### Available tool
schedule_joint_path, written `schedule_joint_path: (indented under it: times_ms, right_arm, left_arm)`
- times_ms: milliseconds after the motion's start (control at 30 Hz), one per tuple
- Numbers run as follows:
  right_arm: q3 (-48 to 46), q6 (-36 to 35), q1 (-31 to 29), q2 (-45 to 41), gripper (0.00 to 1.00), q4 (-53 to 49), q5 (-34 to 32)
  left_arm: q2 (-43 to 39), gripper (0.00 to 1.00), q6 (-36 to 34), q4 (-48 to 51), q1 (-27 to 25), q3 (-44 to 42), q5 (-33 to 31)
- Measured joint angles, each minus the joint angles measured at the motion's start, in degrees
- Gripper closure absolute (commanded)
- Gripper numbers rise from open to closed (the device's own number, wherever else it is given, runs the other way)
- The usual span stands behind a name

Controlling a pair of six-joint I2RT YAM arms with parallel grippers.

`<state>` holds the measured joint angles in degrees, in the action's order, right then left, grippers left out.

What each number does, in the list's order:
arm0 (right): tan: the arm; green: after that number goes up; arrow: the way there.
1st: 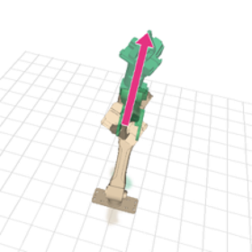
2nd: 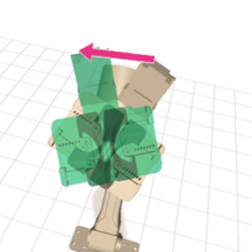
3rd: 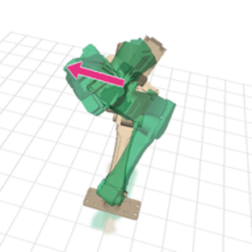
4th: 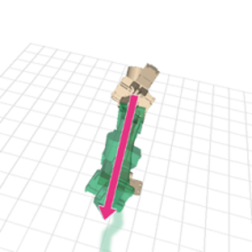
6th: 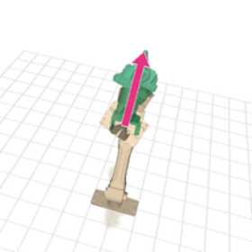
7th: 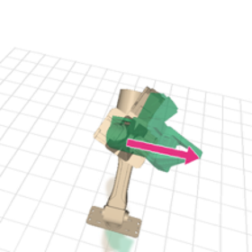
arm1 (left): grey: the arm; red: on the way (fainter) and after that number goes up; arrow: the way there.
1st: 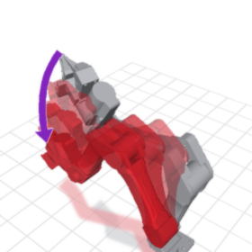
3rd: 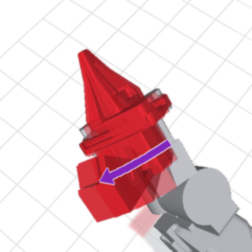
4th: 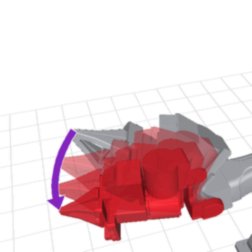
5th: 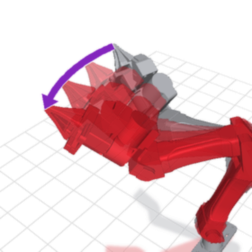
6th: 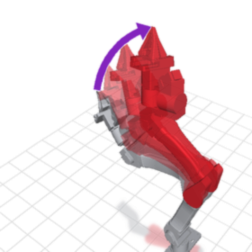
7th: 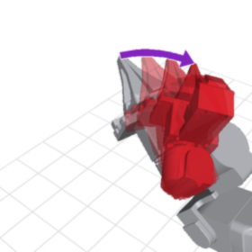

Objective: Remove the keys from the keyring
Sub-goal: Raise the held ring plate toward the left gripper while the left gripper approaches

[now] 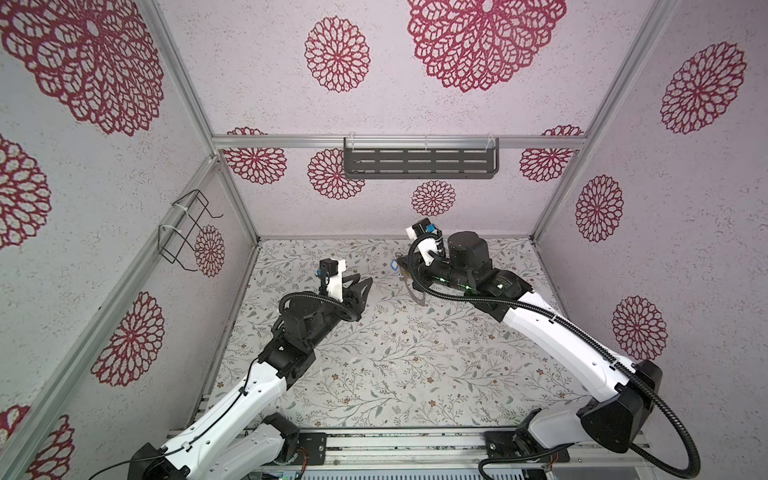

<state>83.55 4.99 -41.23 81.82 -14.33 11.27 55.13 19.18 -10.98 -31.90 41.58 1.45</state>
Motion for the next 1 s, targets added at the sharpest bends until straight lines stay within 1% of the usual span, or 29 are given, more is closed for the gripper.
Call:
schedule_joint_path:
  times_ms: [167, 233, 300, 433, 500, 600, 633, 733, 867, 933, 1000]
  right_arm:
    - [-0.5, 0.2, 0.0, -0.1, 1.0, 0.0, 0.0]
    - [-0.7, 0.5, 0.0, -0.1, 1.0, 0.0, 0.0]
    - [-0.7, 0.7, 0.0, -0.1, 1.0, 0.0, -0.3]
    - [-0.3, 1.7, 0.0, -0.2, 1.0, -0.9, -1.8]
    - [1.0, 2.7, 0.0, 0.0, 1.0, -3.4, -3.1]
    - [5.0, 4.7, 0.0, 1.1, 1.0, -8.0, -5.3]
    - [6.5, 5.5, 0.0, 1.5, 1.0, -9.4, -6.1]
    - [9.0, 7.6, 0.0, 1.8, 1.0, -12.2, -7.7]
    - [10.0, 9.5, 0.0, 1.9, 1.0, -15.0, -9.0]
    - [10.3, 10.2, 0.0, 2.2, 1.0, -16.4, -9.3]
    - [10.4, 10.6, 0.0, 2.6, 1.0, -17.2, -9.3]
  left_arm:
    - [0.0, 0.56, -1.9, 0.4, -0.8, 0.1, -1.6]
    - [0.0, 0.5, -2.2, 0.9, -1.1, 0.2, -1.5]
    - [0.0, 0.46, -2.3, 1.6, -1.4, 0.5, -1.3]
    - [1.2, 0.45, -2.3, 3.7, -2.2, 2.8, -1.0]
    - [1.6, 0.48, -2.3, 4.7, -2.9, 3.9, -1.2]
    - [1.4, 0.6, -2.5, 5.0, -4.8, 4.2, -2.7]
    - [1.4, 0.63, -2.4, 4.9, -5.7, 4.2, -3.4]
    - [1.4, 0.66, -2.5, 3.9, -9.2, 4.2, -5.8]
    - [3.5, 0.67, -3.7, -0.1, -14.8, 4.2, -10.1]
    - [6.2, 0.64, -4.7, -2.3, -16.6, 4.2, -11.9]
    - [8.8, 0.6, -5.3, -3.6, -17.1, 4.2, -12.9]
